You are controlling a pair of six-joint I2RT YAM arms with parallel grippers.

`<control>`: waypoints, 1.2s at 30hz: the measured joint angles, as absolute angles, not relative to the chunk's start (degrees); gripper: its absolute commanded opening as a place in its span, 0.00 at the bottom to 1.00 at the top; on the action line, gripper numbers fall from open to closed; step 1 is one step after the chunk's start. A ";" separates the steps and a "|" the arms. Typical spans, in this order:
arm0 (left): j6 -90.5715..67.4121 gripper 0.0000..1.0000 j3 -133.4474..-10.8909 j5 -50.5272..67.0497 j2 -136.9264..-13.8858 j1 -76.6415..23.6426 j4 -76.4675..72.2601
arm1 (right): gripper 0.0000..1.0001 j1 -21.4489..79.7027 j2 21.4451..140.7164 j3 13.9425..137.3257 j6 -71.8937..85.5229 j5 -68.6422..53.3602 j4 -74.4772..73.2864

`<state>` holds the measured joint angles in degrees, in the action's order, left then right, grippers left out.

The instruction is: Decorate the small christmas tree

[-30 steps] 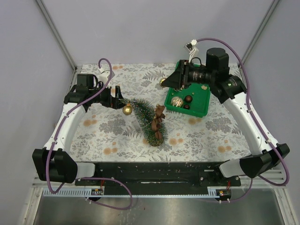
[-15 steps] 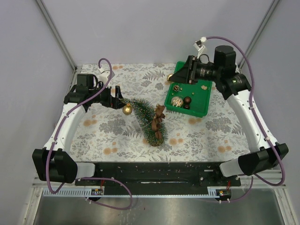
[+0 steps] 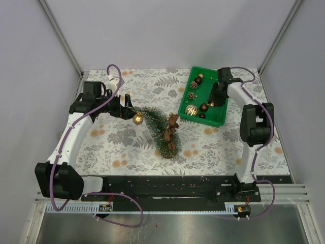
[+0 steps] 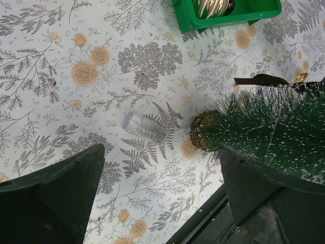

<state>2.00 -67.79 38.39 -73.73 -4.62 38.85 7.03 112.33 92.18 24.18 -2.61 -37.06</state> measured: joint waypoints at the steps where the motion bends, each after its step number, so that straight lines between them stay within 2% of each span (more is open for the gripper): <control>1: 2.09 0.99 -67.77 38.37 -73.63 -4.62 38.87 | 0.40 7.03 114.85 92.77 24.16 -0.58 -37.45; 5: 2.68 0.99 -67.53 38.33 -72.95 -4.62 38.85 | 0.49 7.03 119.57 93.08 24.16 5.72 -38.30; 10: 3.18 0.99 -67.09 38.22 -72.73 -4.60 38.92 | 0.54 7.03 119.87 94.56 23.77 11.40 -38.30; 22: 3.20 0.99 -67.02 37.93 -72.73 -4.60 38.89 | 0.59 7.03 120.20 94.74 23.55 14.70 -36.60; 36: 3.22 0.99 -67.02 37.54 -72.75 -4.60 38.89 | 0.45 7.03 119.87 93.45 23.27 19.09 -34.59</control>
<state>3.22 -67.02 37.54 -72.75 -4.60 38.89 7.03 119.87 93.45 23.27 19.09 -34.59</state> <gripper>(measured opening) 0.988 0.464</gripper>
